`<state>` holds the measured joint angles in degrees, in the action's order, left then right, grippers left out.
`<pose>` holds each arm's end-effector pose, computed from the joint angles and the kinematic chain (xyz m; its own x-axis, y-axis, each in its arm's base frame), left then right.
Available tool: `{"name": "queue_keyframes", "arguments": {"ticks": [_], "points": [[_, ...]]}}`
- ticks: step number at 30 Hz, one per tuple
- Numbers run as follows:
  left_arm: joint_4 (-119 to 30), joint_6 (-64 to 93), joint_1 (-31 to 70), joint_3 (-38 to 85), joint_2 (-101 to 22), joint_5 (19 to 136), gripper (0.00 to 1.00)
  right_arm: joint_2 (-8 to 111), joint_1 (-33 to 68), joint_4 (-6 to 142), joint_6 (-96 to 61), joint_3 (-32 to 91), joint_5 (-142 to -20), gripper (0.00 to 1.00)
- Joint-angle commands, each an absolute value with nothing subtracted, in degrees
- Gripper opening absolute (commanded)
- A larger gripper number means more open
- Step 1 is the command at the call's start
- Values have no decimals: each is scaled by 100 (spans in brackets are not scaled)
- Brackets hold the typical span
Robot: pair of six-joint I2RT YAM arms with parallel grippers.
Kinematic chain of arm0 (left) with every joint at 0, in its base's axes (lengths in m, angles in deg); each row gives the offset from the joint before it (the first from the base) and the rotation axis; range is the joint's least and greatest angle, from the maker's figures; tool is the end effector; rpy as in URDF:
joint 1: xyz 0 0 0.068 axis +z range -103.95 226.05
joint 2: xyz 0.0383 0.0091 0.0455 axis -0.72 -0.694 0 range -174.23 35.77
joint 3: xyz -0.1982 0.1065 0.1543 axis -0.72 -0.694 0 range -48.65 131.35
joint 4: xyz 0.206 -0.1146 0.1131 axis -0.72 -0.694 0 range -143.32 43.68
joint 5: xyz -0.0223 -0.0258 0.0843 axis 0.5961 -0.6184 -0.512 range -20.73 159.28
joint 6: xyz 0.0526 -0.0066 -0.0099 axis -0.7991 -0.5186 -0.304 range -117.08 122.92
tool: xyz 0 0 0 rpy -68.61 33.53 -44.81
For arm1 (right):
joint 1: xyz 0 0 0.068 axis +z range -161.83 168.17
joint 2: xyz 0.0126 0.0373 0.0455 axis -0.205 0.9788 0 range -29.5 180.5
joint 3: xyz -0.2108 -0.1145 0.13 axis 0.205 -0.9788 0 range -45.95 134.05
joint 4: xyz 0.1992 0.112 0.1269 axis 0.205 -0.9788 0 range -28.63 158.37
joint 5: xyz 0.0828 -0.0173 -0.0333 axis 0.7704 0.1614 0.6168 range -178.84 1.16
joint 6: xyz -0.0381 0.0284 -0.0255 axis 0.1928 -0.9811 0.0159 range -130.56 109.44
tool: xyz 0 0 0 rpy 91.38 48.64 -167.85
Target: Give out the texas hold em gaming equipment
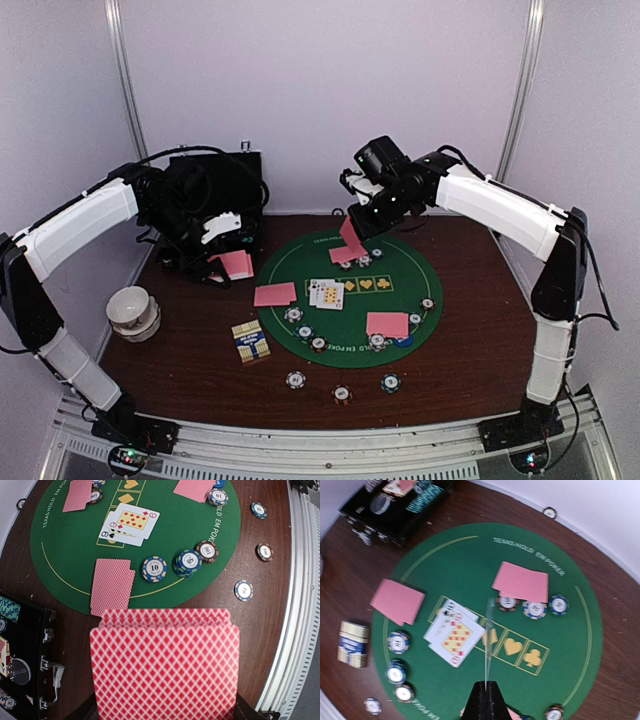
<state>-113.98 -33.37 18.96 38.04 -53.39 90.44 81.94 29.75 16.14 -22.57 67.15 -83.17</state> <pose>0.2611 -0.1481 0.3261 -0.3587 0.8036 -0.4750 0.9260 0.3705 -0.0725 0.3186 0.2874 0.3418 -0.7123 -0.3552 -0.6054 -0.5717 0.7940 0.2068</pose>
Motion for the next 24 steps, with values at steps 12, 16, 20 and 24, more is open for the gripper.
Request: {"name": "queue_keyframes", "arguments": {"ticks": [12, 16, 20, 24], "points": [[-11318, -3329, 1916, 3739, -5168, 9062, 0, 8843, 4325, 5228, 2929, 4525, -12937, 0], [-11316, -3329, 1916, 3713, -5156, 9041, 0, 9122, 4366, 5392, 3186, 4400, -12862, 0], [-11320, -3336, 1916, 3704, -5137, 9039, 0, 9221, 4402, 5460, 3188, 4181, -12734, 0], [-11320, -3337, 1916, 3708, -5158, 9041, 0, 9240, 4447, 5427, 3006, 3956, -12537, 0]]}}
